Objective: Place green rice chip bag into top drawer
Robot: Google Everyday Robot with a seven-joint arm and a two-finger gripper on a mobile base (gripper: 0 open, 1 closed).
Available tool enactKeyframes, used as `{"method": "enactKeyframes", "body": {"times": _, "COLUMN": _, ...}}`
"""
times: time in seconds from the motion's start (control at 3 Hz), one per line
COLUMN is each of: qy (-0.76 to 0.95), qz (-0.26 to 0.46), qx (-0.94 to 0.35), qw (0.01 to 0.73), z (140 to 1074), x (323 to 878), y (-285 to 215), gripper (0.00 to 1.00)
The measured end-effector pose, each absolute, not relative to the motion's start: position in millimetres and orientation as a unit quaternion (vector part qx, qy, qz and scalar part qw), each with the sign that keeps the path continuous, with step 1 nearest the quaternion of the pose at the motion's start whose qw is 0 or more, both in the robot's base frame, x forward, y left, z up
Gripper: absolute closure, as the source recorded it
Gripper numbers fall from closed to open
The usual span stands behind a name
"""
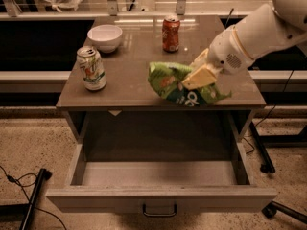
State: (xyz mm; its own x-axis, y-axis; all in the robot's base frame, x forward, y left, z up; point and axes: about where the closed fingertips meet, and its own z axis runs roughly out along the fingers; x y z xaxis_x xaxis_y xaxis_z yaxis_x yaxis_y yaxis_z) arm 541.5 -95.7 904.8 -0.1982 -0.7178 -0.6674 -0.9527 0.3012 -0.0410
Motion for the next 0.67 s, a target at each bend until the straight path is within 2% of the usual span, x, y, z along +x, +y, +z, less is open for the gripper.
{"method": "enactKeyframes", "body": {"times": 0.67, "qy": 0.734, "qz": 0.134, "qx": -0.631, "qw": 0.212, "z": 861.5, "x": 450.4, "y": -94.7, "gripper": 1.0}}
